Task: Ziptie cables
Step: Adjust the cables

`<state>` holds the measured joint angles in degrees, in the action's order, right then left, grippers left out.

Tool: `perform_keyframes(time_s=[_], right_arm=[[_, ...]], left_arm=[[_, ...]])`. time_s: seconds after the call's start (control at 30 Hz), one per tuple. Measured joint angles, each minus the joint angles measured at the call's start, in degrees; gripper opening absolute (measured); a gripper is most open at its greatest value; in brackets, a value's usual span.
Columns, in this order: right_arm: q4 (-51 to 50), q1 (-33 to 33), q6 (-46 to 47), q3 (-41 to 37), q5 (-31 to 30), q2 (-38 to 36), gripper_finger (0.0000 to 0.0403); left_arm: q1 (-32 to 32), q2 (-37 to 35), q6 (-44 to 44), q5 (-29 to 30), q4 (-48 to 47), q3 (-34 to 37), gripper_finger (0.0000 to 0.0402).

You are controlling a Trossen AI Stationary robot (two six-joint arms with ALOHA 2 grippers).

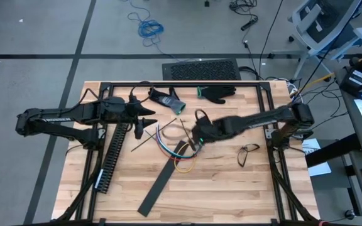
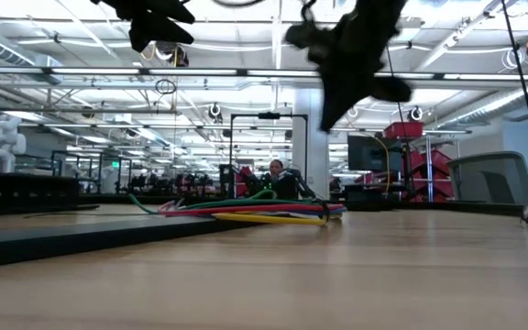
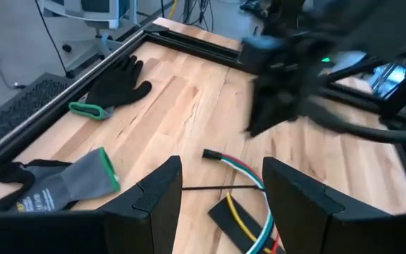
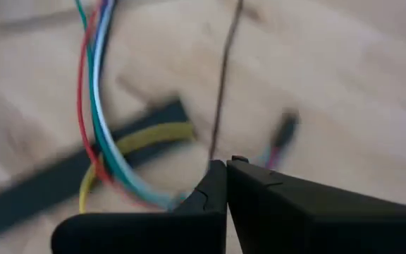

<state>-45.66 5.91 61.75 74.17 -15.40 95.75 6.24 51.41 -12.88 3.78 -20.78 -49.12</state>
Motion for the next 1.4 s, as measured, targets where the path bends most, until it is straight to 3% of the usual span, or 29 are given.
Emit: perform_keyframes(time_s=[0.17,0.4,0.7,0.93,1.1,1.17,1.3,1.4], right_arm=[[-0.8,4.8,7.3,-0.6,-4.1,0.3,0.0000],[7.1,2.6,7.6,-0.9,-3.5,8.4,0.0000],[1.6,1.1,5.9,-0.8,1.8,14.0,0.0000],[-9.4,8.1,4.1,-1.9,9.0,13.1,0.0000],[-10.6,14.8,11.3,-2.9,12.4,12.4,0.0000],[-8.8,17.2,14.8,-2.9,9.5,10.5,0.0000],[1.1,19.7,16.8,-2.7,-3.0,6.8,0.0000],[4.6,19.6,16.5,-2.7,-6.8,7.0,0.0000]], left_arm=[[0.0,-0.3,1.7,0.3,-0.1,0.0,0.0191],[0.2,-0.2,1.3,2.4,-0.1,0.0,0.0191],[0.2,-0.2,1.2,2.5,-0.3,0.0,0.0191],[0.2,-0.1,1.2,2.8,-0.8,0.0,0.0191],[0.2,0.0,-0.3,2.8,-0.9,0.0,0.0191],[0.2,0.0,-0.3,2.8,-1.0,0.0,0.0191],[0.2,0.0,-0.4,2.8,-0.5,0.0,0.0191],[0.2,0.0,-0.3,2.3,-0.6,0.0,0.0191]])
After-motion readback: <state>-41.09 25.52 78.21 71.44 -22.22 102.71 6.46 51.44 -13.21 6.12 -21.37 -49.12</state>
